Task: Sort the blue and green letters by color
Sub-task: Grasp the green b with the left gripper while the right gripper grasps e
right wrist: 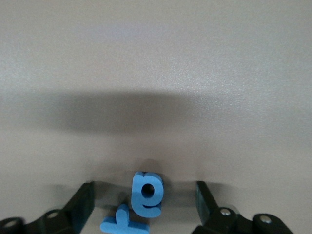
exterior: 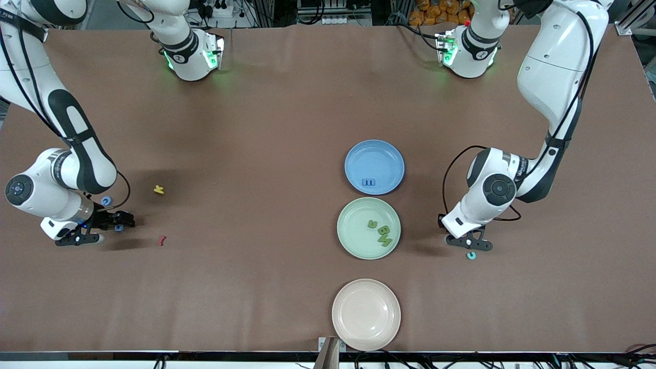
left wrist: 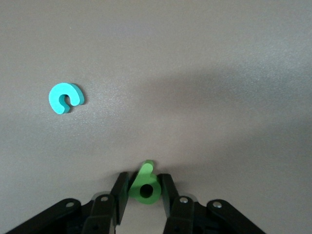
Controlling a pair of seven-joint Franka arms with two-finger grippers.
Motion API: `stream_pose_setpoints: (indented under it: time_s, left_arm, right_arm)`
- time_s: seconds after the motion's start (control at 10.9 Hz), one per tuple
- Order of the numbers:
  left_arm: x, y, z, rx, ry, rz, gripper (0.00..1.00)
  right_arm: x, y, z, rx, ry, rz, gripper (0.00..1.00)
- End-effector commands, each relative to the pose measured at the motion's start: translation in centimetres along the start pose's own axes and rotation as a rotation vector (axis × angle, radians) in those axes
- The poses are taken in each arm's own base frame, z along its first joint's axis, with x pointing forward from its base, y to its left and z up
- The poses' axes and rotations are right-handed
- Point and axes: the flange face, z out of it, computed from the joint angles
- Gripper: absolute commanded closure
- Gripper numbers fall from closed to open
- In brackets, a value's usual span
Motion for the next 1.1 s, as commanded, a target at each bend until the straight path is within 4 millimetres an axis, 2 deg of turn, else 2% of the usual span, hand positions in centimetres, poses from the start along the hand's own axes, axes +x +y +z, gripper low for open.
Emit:
stream_pose_setpoints:
  time_s: [0.0,0.18,0.28,0.55,0.74,1.01]
  left_arm:
    - [-1.2,0.0,0.7,-0.012,-0.020,-0.055,0.82]
    - [-0.6,1.0,-0.4,-0.013,0.000,-0.082,0.90]
    - [-0.3,2.1,-1.9,-0.024,0.014,-0.098,0.90]
    - [1.2,6.6,-4.9,-0.076,0.054,-0.210,0.90]
    - [1.6,10.8,-6.4,-0.072,0.079,-0.291,0.90]
    - [1.5,16.8,-7.9,-0.099,0.084,-0.383,0.90]
  right_arm:
    - [0.3,0.0,0.0,-0.013,0.000,-0.019,1.00]
    - [0.4,0.1,-0.1,-0.014,0.001,-0.019,1.00]
    - [0.4,0.0,-0.2,-0.013,-0.002,-0.019,1.00]
    - [0.7,-0.8,-1.0,-0.013,-0.001,-0.014,1.00]
    - [1.1,-3.0,-1.9,0.000,-0.049,0.021,1.00]
    - [1.9,-8.4,-4.1,-0.001,-0.124,0.145,1.00]
